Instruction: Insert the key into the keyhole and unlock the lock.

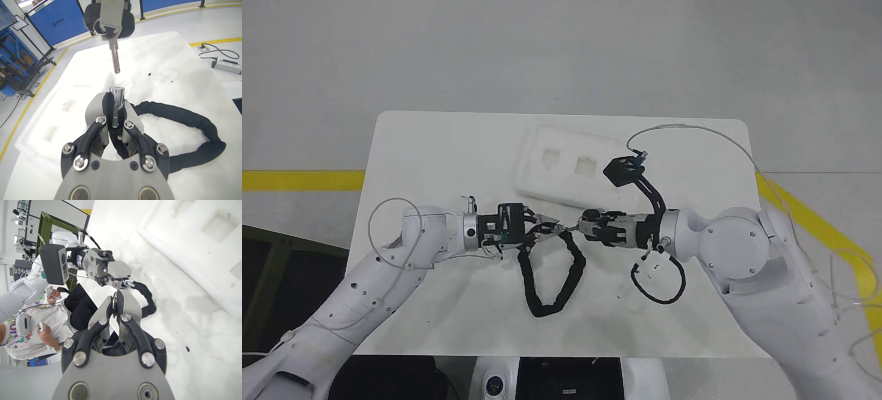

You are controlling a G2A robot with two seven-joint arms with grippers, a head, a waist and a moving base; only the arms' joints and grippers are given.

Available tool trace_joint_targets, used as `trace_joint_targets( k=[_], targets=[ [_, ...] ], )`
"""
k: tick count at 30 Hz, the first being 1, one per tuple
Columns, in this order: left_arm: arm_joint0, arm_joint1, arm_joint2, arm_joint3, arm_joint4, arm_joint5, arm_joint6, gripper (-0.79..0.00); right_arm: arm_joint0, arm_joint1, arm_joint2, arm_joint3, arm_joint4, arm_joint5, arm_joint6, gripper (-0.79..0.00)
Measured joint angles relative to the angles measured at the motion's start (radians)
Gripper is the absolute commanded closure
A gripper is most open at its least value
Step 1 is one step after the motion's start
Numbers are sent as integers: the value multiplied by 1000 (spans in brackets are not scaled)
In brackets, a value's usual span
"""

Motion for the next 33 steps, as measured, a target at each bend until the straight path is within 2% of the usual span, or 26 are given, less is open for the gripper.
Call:
trace_joint_targets(
  k=[14, 33],
  targets=[
    [2, -27, 7, 23, -54, 22, -42, 0, 16, -10, -48, 22, -6, 14, -75, 0],
    [2, -27, 6, 23, -55, 20, -43, 0, 3, -9, -34, 35, -11, 37, -92, 0]
  ],
)
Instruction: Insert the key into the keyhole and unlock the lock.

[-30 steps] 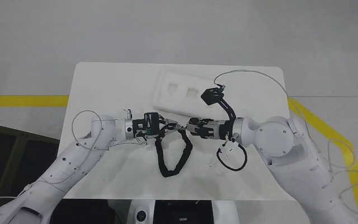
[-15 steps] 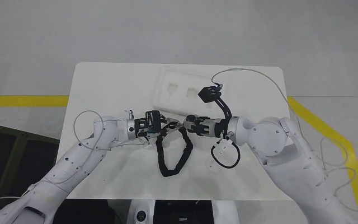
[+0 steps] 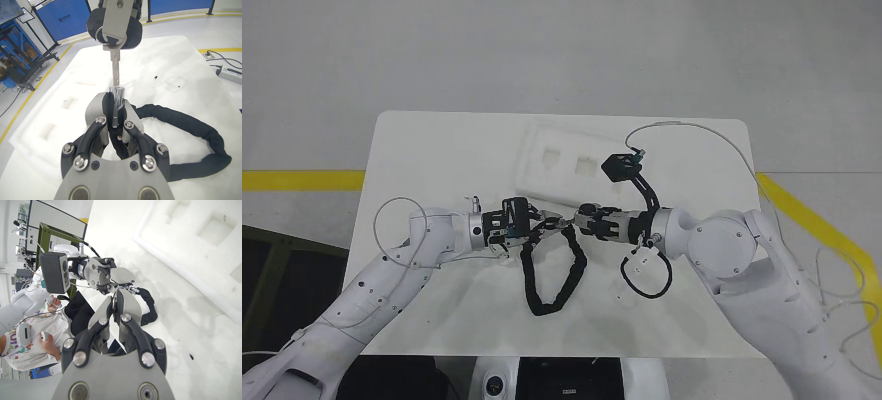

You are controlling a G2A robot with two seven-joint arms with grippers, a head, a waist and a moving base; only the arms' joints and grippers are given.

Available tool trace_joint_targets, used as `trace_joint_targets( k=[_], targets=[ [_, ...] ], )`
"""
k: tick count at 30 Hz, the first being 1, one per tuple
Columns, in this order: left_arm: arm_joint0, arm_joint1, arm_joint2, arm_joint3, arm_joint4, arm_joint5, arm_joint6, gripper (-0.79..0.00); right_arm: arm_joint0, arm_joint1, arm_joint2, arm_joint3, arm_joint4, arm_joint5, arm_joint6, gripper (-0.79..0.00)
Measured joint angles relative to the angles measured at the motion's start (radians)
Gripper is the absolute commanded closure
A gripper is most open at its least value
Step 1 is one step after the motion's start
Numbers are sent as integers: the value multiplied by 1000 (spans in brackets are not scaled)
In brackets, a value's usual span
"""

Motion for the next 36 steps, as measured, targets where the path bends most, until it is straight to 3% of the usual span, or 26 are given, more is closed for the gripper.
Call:
trace_joint_targets(
  k=[36],
  targets=[
    [0, 0, 0, 0, 0, 0, 0, 0, 8, -3, -17, 3, -24, 24, -7, 0]
  ],
)
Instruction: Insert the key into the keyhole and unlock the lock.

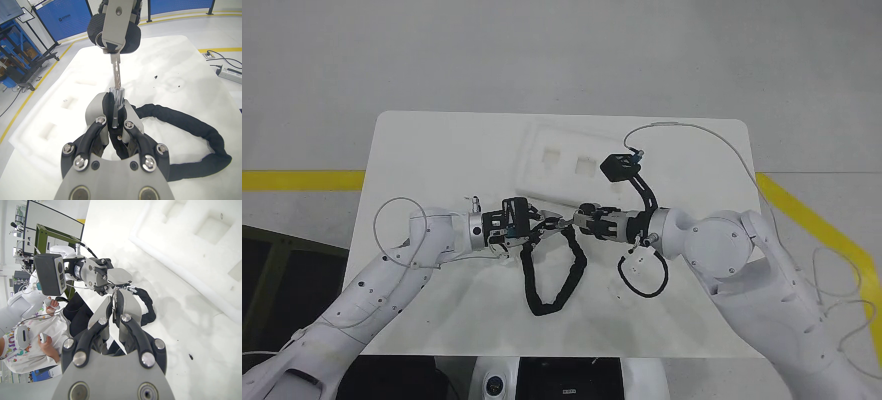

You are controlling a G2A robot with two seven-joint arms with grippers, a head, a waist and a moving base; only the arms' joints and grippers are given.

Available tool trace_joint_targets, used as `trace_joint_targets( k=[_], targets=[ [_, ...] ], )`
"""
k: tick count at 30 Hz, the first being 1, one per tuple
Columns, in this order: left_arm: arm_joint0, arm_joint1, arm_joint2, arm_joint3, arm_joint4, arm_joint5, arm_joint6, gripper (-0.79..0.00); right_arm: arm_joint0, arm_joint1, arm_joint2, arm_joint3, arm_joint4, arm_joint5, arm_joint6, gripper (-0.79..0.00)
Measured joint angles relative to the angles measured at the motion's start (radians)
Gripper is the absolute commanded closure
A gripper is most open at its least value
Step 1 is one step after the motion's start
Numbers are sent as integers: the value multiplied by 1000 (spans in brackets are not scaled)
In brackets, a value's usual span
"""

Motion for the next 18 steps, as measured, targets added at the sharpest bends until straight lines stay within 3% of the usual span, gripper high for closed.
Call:
trace_joint_targets(
  k=[18],
  targets=[
    [0, 0, 0, 0, 0, 0, 0, 0, 9, -2, -11, 2, -9, 3, 5, 0]
  ],
)
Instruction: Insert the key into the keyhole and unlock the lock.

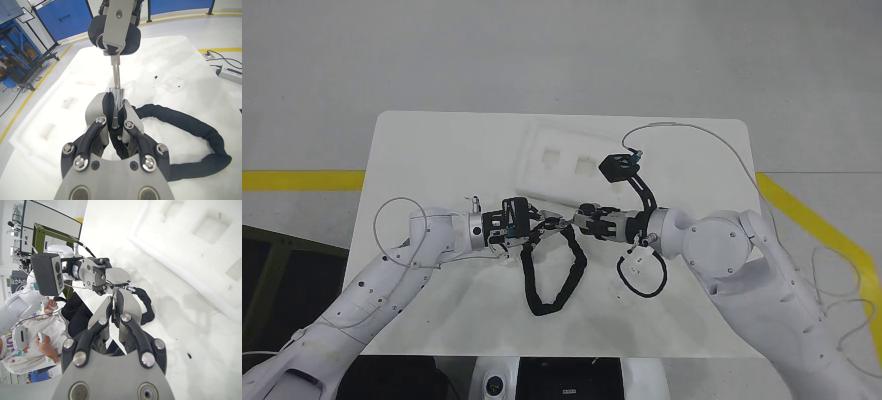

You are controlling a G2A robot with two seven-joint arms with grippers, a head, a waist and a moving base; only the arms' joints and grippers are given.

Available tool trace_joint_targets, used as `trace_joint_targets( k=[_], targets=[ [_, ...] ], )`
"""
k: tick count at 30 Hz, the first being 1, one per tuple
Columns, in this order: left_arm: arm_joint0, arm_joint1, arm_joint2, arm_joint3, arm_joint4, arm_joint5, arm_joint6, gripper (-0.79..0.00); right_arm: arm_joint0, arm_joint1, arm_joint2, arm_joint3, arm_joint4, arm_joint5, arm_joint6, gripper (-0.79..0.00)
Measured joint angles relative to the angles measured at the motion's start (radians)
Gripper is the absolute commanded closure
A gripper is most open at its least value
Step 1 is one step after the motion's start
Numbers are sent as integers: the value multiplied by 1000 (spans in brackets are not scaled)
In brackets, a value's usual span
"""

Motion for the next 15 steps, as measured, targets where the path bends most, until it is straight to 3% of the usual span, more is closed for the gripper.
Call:
trace_joint_targets(
  k=[15],
  targets=[
    [0, 0, 0, 0, 0, 0, 0, 0, 37, -7, -49, -24, -98, 43, 11, 0]
  ],
)
